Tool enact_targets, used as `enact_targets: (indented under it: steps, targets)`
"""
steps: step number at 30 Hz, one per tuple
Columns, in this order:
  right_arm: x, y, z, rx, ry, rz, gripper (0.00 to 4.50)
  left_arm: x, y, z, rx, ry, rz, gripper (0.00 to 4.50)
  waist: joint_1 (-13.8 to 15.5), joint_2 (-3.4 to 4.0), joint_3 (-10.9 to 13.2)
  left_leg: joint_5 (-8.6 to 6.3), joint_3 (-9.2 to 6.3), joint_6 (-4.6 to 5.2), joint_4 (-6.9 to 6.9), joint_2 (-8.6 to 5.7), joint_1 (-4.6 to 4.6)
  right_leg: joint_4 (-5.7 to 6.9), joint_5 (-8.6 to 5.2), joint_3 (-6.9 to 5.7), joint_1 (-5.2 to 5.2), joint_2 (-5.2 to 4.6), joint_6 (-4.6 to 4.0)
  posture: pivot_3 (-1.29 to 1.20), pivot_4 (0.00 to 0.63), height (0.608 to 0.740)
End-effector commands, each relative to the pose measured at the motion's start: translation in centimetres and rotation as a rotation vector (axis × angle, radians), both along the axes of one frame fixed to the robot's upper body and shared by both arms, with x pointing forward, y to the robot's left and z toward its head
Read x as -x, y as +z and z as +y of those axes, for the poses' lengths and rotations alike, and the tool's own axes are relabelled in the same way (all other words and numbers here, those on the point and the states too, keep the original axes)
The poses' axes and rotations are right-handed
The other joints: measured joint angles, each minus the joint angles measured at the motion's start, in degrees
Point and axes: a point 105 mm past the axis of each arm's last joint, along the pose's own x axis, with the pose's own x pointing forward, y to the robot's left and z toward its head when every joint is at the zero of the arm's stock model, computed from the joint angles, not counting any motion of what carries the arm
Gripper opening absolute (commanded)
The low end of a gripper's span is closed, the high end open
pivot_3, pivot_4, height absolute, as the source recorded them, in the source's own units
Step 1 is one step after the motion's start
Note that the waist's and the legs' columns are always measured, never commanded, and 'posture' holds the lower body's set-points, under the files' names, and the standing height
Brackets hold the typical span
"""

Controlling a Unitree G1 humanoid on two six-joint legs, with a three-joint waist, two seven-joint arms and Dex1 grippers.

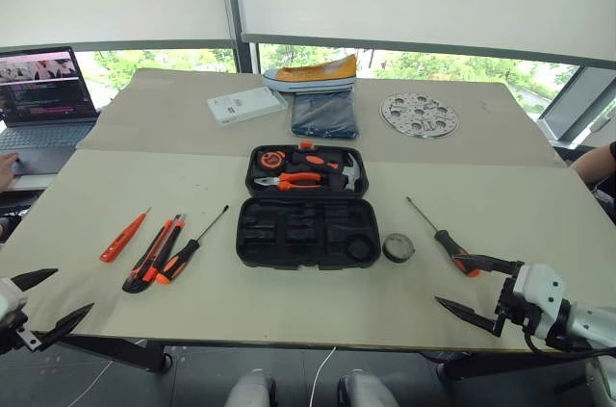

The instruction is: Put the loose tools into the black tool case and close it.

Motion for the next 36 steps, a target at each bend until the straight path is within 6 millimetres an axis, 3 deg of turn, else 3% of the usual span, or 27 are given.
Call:
enact_targets:
  steps: [1, 4, 9, 11, 18, 23, 28, 36]
  targets:
    - [-0.9, 2.9, 2.3, -0.094, 0.066, -0.106, 4.5, -0.6, 1.7, 0.0, 0.107, 0.083, -0.072, 4.47, 0.0, 0.0, 0.0, 0.0, 0.0, 0.0, 0.0, 0.0, 0.0, 0.0, 0.0, 0.0, 0.0, 0.0, 0.0, 0.0, 0.15, 0.74]
    - [-1.3, 7.4, 6.6, -0.249, 0.211, -0.199, 4.5, -0.4, 1.9, 0.7, 0.296, 0.234, -0.05, 4.47, -1.04, 0.03, 0.05, 0.01, 0.01, 0.0, 0.02, 0.08, 0.02, 0.13, 0.03, 0.08, -0.02, 0.01, 0.02, 0.0, 0.15, 0.74]
    - [-1.3, 9.2, 8.2, -0.276, 0.266, -0.228, 4.5, 1.0, 0.8, 1.1, 0.401, 0.34, 0.071, 4.47, -0.85, -0.06, 0.01, 0.02, 0.01, -0.02, 0.03, 0.19, 0.11, 0.2, 0.03, 0.04, -0.05, 0.16, -0.08, 0.0, 0.15, 0.74]
    - [-1.3, 9.3, 8.3, -0.276, 0.267, -0.228, 4.5, 0.7, 1.3, 0.4, 0.416, 0.331, 0.089, 4.47, -0.72, -0.08, 0.01, -0.01, 0.01, -0.05, 0.02, 0.16, 0.06, 0.18, 0.01, 0.0, -0.06, 0.15, -0.09, 0.0, 0.15, 0.74]
    - [-1.0, 8.0, 8.0, -0.261, 0.26, -0.19, 4.5, -2.8, 3.9, -6.0, 0.452, 0.183, 0.139, 4.47, 0.75, -0.25, -0.04, -0.01, 0.01, -0.07, 0.05, 0.0, -0.06, 0.06, 0.07, 0.0, -0.09, -0.04, -0.02, 0.0, 0.15, 0.74]
    - [-0.9, 7.2, 7.7, -0.25, 0.254, -0.172, 4.5, -5.8, 2.9, -11.0, 0.35, 0.14, 0.19, 4.47, 0.45, -0.18, -0.05, 0.0, 0.01, -0.06, 0.05, 0.0, 0.01, 0.11, 0.08, 0.07, -0.02, 0.05, -0.03, 0.0, 0.15, 0.74]
    - [-1.0, 7.3, 7.7, -0.244, 0.254, -0.179, 4.5, -7.4, 1.6, -11.8, 0.332, 0.203, 0.202, 4.47, -0.43, -0.18, -0.05, 0.0, 0.02, -0.06, 0.05, -0.04, 0.03, 0.22, 0.09, 0.12, -0.03, 0.11, -0.01, 0.0, 0.15, 0.74]
    - [-1.1, 7.4, 7.8, -0.238, 0.254, -0.184, 4.5, -8.4, -0.5, -13.0, 0.325, 0.191, 0.259, 4.47, -0.59, -0.19, -0.04, 0.0, 0.02, -0.06, 0.06, -0.13, 0.02, 0.4, 0.08, 0.14, -0.1, 0.07, -0.02, 0.0, 0.15, 0.74]
